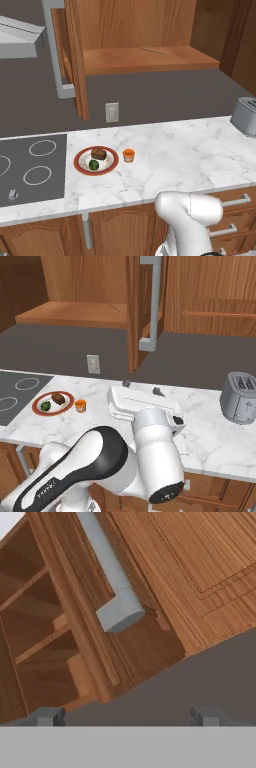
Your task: Pick the avocado and bread from the counter and place them on the plate. Then pick the jam from the cabinet and place it next to the plate. Lastly close the cabinet door.
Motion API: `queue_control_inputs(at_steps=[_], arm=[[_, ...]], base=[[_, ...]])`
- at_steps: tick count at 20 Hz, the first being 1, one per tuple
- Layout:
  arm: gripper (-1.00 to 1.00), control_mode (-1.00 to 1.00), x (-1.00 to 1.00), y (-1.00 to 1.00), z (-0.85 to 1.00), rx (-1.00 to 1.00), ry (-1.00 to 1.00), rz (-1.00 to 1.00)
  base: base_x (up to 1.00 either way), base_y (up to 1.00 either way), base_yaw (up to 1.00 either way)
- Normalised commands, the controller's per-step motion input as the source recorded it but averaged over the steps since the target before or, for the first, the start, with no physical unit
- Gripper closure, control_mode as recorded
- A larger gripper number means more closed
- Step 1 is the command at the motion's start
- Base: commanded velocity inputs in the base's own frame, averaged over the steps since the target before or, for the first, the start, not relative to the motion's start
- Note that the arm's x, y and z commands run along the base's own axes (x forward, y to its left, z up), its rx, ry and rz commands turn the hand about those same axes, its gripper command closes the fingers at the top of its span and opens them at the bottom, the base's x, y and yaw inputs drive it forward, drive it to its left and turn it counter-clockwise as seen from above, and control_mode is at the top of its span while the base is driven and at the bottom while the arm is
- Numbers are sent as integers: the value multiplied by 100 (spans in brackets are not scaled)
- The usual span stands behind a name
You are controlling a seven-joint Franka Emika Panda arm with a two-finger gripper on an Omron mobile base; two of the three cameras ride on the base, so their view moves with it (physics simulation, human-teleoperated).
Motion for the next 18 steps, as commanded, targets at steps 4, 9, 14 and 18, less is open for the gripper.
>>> queue_control_inputs(at_steps=[4, 9, 14, 18], arm=[[-100, -100, 9, -35, 31, 15, 28, 11], [-100, -100, 9, -39, 29, 17, 28, 14], [-100, -100, 3, -37, 20, 20, 25, 16], [-100, -100, 15, -15, 2, 26, 16, 14]], base=[[0, 0, 0], [0, 0, 0], [0, 0, 0], [0, 0, 0]])
